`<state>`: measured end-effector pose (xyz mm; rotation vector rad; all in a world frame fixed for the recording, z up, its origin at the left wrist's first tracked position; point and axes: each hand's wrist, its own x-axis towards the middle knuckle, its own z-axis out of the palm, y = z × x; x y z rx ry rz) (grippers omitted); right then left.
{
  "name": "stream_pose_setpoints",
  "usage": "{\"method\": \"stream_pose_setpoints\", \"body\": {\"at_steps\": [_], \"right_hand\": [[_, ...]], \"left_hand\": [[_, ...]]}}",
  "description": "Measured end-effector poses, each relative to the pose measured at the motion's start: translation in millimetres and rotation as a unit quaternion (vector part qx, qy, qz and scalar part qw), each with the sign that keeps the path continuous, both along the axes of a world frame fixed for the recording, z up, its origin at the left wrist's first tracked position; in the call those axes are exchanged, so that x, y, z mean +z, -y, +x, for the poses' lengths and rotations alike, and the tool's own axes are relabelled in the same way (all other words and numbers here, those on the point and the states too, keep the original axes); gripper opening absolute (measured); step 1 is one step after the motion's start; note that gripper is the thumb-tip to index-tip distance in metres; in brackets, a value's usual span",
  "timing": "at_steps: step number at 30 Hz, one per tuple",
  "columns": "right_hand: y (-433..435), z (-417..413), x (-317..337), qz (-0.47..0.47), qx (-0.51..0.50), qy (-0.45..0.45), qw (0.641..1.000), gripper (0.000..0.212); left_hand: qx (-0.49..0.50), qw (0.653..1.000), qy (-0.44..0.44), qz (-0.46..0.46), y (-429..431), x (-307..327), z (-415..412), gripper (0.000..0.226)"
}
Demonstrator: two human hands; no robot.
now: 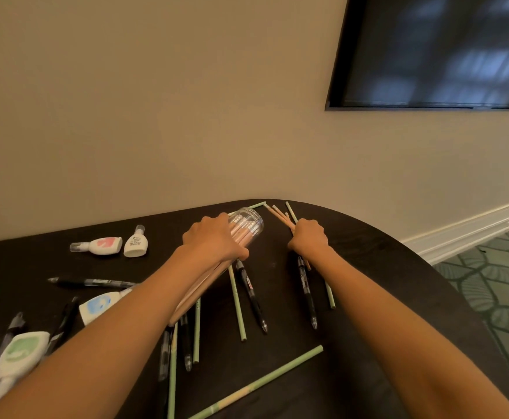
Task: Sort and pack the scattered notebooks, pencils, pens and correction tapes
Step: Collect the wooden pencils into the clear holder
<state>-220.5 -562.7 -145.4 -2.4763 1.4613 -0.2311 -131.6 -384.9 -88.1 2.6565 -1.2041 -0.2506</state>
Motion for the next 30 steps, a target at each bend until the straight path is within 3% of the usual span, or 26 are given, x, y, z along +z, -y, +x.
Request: {"method": "stream_pose_setpoints", "body": {"at_steps": [4, 9, 11, 13, 14, 16, 18, 21, 25, 30], "right_hand": [[-4.8, -3.4, 1.5, 0.026, -0.002, 0.022, 0.999, 0.038], [-19.2, -4.4, 10.9, -0.029, -0.009, 0.100, 0.995, 0.032], [-27.4, -1.6, 22.2, 0.003, -0.018, 0.158, 0.987, 0.034], [-38.5, 1.2, 33.6, 0.108, -0.027, 0.248, 0.963, 0.031], [-45.3, 2.4, 38.8, 0.200, -0.035, 0.311, 0.929, 0.028], [-65.0, -0.7, 50.0, 0.411, -0.022, 0.418, 0.810, 0.018], [-85.4, -8.4, 57.0, 0.528, 0.009, 0.462, 0.712, 0.013], [-107.9, -16.4, 58.8, 0.595, 0.024, 0.510, 0.621, 0.021], [-139.7, -20.7, 54.4, 0.637, -0.028, 0.598, 0.486, 0.015], [-172.8, -19.6, 50.3, 0.662, -0.082, 0.626, 0.405, 0.018]], "left_hand": [[0.000, 1.000, -0.001, -0.001, -5.4, -0.3, -2.5, 0.067], [0.001, 1.000, 0.010, 0.005, -16.9, 7.1, -0.5, 0.066], [0.003, 1.000, 0.014, 0.006, -25.2, 11.0, 0.1, 0.066], [0.005, 1.000, 0.017, 0.009, -35.6, 14.7, -0.4, 0.067], [0.006, 1.000, 0.019, 0.011, -40.6, 15.4, 0.0, 0.067], [0.012, 0.999, 0.025, 0.018, -54.3, 16.6, -1.3, 0.068], [0.019, 0.999, 0.026, 0.024, -70.2, 16.6, -4.4, 0.068], [0.020, 0.999, 0.018, 0.036, -92.4, 14.8, -9.2, 0.065], [-0.005, 0.998, 0.004, 0.061, -124.9, 15.5, -18.9, 0.065], [-0.049, 0.994, -0.038, 0.092, -166.3, 19.2, -25.4, 0.069]]}}
